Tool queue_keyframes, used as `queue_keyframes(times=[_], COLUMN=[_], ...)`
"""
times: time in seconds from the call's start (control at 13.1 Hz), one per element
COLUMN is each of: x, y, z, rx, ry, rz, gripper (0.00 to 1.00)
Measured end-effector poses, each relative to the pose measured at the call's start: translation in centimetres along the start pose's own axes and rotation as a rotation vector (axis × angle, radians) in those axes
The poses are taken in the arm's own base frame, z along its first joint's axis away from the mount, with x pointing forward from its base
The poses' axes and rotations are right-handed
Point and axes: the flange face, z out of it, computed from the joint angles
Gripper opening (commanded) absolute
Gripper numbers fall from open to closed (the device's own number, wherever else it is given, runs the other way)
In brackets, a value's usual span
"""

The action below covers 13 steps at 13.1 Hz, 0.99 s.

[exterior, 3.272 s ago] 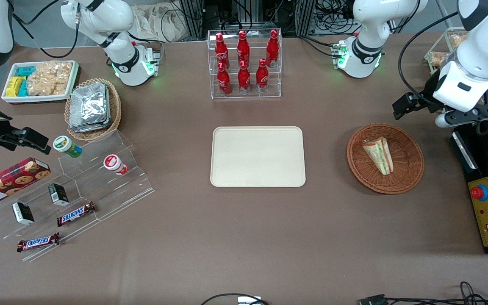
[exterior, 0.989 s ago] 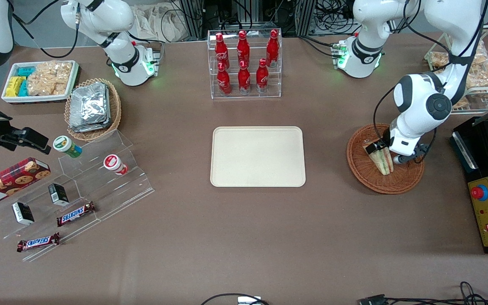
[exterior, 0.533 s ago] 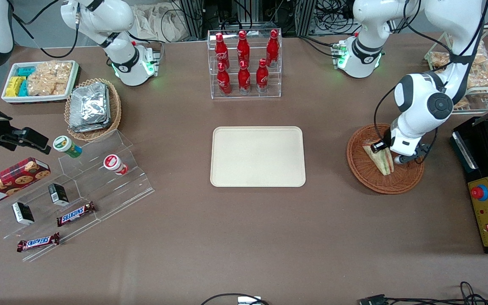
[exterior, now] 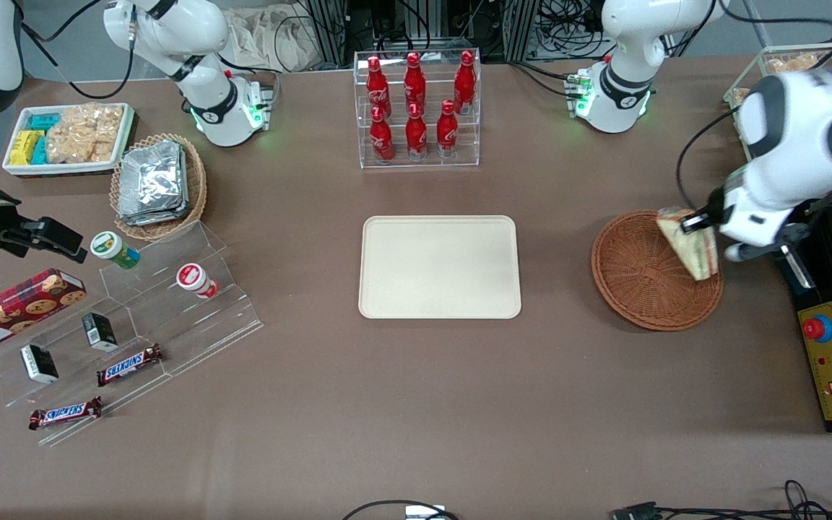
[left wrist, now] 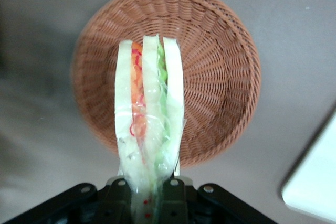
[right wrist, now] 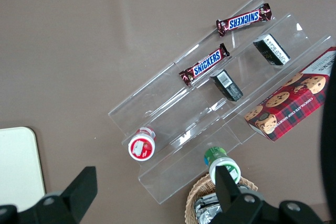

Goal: Place sandwich from basket to tray
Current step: 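Carry the held sandwich with the left gripper over the white tray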

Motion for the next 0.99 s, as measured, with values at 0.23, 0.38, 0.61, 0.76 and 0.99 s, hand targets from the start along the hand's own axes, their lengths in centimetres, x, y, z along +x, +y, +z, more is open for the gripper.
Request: queue_keyframes(times=[0.23,0.38,0.61,0.76,0.99], x=[-0.5,-1.3,-4.2,-8.8,-16.9], y=[-0.3,0.5,8.1,16.9,29.3], z=[-10.2,-14.4,-16.8,-15.6,-12.7], rx=[0.02,0.023,0.047,0.084,0.086], ry=[-0.018,-0.018,0.002,0.004,0.007], rz=[0.065,0.106,0.213,0.258,0.253], gripper=[0.0,0.0,0.0,0.0,0.0])
